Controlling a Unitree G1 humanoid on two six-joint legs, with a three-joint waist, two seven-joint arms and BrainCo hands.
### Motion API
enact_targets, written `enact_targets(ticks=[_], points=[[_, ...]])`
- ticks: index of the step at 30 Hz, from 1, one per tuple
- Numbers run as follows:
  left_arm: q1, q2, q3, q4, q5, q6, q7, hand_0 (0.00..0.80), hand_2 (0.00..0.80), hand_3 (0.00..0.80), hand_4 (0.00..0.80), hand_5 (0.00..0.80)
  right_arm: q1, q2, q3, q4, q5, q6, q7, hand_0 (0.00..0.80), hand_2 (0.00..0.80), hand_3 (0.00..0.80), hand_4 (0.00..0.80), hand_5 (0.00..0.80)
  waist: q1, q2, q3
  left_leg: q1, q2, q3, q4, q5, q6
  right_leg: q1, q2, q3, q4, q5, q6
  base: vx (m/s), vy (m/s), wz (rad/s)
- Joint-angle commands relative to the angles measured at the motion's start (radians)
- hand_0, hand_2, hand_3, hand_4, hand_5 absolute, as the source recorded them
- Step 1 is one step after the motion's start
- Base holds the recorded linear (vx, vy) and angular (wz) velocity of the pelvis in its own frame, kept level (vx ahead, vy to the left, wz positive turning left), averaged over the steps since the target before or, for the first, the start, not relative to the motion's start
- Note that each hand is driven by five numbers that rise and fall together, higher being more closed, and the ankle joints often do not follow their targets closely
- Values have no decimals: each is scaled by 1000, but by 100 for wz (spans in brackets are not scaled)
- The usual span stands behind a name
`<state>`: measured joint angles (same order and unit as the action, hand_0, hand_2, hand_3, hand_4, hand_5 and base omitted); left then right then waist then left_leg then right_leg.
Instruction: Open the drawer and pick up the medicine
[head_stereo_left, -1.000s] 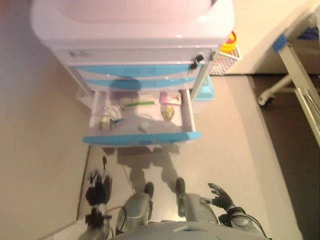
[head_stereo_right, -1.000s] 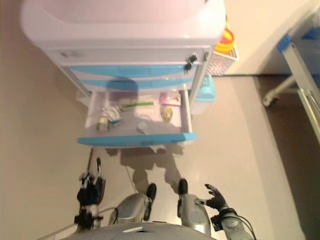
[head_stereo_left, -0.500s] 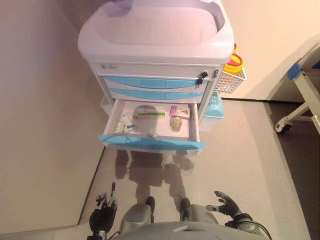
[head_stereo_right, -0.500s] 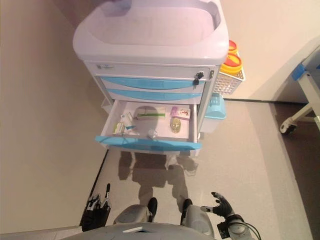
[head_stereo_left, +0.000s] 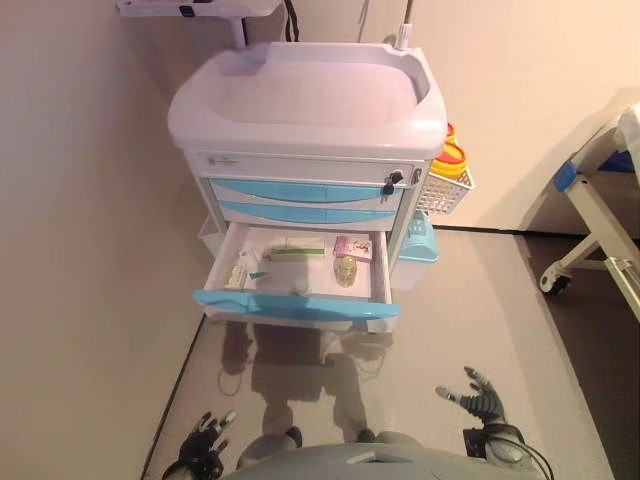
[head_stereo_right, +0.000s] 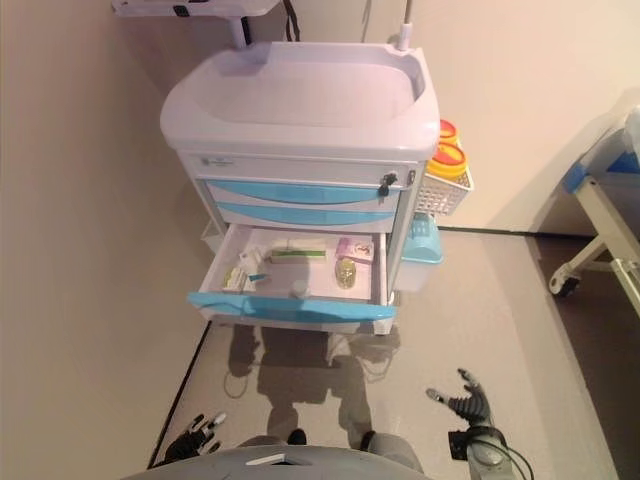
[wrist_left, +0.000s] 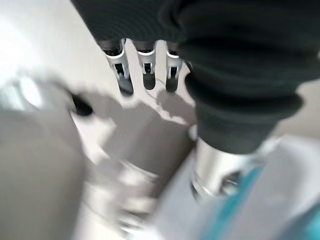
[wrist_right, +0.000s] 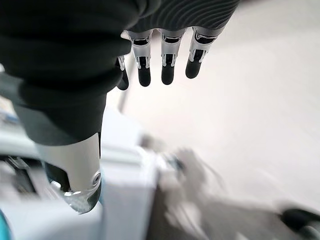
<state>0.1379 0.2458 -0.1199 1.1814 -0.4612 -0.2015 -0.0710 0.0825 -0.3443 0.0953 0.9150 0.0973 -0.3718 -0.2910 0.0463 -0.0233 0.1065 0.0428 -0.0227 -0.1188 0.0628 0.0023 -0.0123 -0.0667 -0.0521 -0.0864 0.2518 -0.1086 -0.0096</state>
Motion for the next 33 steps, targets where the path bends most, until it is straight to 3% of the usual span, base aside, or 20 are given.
enact_targets(ticks=[1, 9, 16, 23, 28, 33], points=[[-21, 19, -50, -4, 200, -17, 57, 0, 0, 0, 0, 0, -111, -101, -30, -196, -7, -19, -81, 0, 0, 0, 0, 0, -4, -3, 35, 14, -48, 58, 23, -87, 10, 139, 8, 47, -212, 70, 61, -42, 16, -3], [-29, 6, -57, 55, 246, -13, 42, 0, 0, 0, 0, 0, -217, -176, 63, -377, -265, -80, -60, 0, 0, 0, 0, 0, 11, -17, 19, 28, -47, 81, 0, -100, 15, 140, -9, 39, -230, 78, 73, -3, 4, 0], [-42, 10, -78, 2, 234, -6, 51, 0, 0, 0, 0, 0, -296, -228, 185, -468, -490, -102, -63, 0, 0, 0, 0, 0, 51, -21, 21, 17, -57, 59, -4, -96, 21, 137, -27, 10, -239, 86, 79, 4, 18, 16], [-54, 33, -111, -36, 233, 39, 47, 0, 0, 0, 0, 0, -413, -283, 299, -387, -562, 3, -45, 0, 0, 0, 0, 0, 116, -20, 29, 1, -74, 7, -4, -88, 22, 143, -48, -36, -247, 88, 82, 9, 8, 32], [-50, 55, -129, -27, 239, 74, 40, 0, 0, 0, 0, 0, -470, -280, 338, -175, -550, 87, -6, 0, 0, 0, 0, 0, 161, -13, 37, 0, -79, -22, -7, -80, 25, 148, -59, -72, -237, 85, 82, 49, 16, 37], [-49, 75, -137, -9, 260, 92, 31, 0, 0, 0, 0, 0, -511, -272, 346, -3, -566, 117, -4, 0, 0, 0, 0, 0, 191, -6, 44, 5, -80, -38, -13, -74, 26, 155, -65, -93, -233, 86, 84, 81, 8, 32]])
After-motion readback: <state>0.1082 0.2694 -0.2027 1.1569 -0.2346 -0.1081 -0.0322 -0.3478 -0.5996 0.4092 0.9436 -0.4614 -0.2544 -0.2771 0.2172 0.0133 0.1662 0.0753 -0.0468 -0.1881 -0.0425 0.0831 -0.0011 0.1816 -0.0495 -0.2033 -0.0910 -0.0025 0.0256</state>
